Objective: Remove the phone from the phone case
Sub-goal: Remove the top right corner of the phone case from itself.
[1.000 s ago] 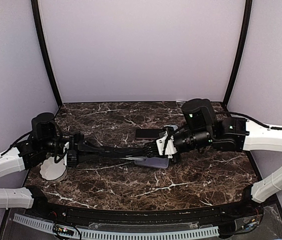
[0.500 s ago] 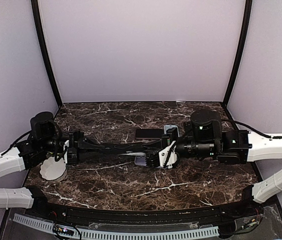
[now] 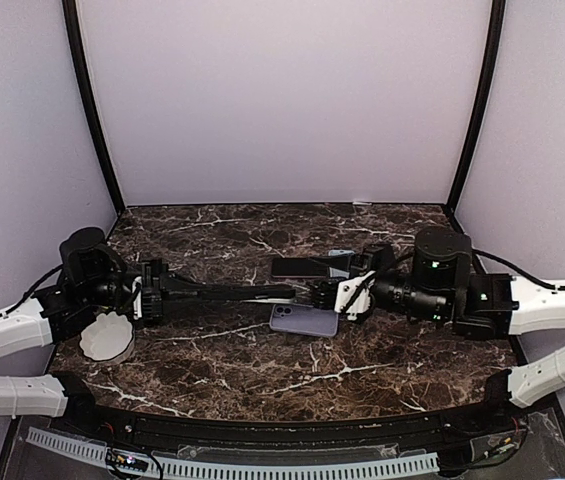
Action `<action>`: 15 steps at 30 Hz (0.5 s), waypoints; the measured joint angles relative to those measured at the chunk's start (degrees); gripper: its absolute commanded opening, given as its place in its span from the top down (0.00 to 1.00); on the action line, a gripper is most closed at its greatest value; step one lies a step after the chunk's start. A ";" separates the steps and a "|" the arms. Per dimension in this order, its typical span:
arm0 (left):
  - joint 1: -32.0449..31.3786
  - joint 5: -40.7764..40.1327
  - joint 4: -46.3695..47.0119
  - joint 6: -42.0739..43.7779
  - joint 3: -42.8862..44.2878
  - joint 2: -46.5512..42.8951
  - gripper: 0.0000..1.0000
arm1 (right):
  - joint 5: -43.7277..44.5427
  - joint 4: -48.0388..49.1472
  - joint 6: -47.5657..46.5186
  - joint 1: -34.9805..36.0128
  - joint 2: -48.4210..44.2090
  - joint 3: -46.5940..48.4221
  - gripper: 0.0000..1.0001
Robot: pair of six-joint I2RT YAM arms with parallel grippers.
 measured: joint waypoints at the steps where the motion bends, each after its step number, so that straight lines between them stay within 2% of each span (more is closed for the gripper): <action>1: 0.00 -0.28 0.02 -0.57 -0.35 0.02 1.00 | 1.51 0.09 0.72 -0.24 -1.25 -0.74 0.60; 8: 0.42 -3.82 1.18 -4.46 -1.05 1.31 1.00 | 9.22 -0.11 5.77 -0.90 -9.75 -5.44 0.52; 11: 1.20 -6.16 3.26 -6.78 -1.42 1.57 1.00 | 10.23 -0.13 8.41 -1.03 -12.61 -6.45 0.46; 15: 1.97 -8.94 5.51 -8.83 -1.53 1.79 1.00 | 9.55 -0.85 11.80 -1.05 -15.04 -6.78 0.43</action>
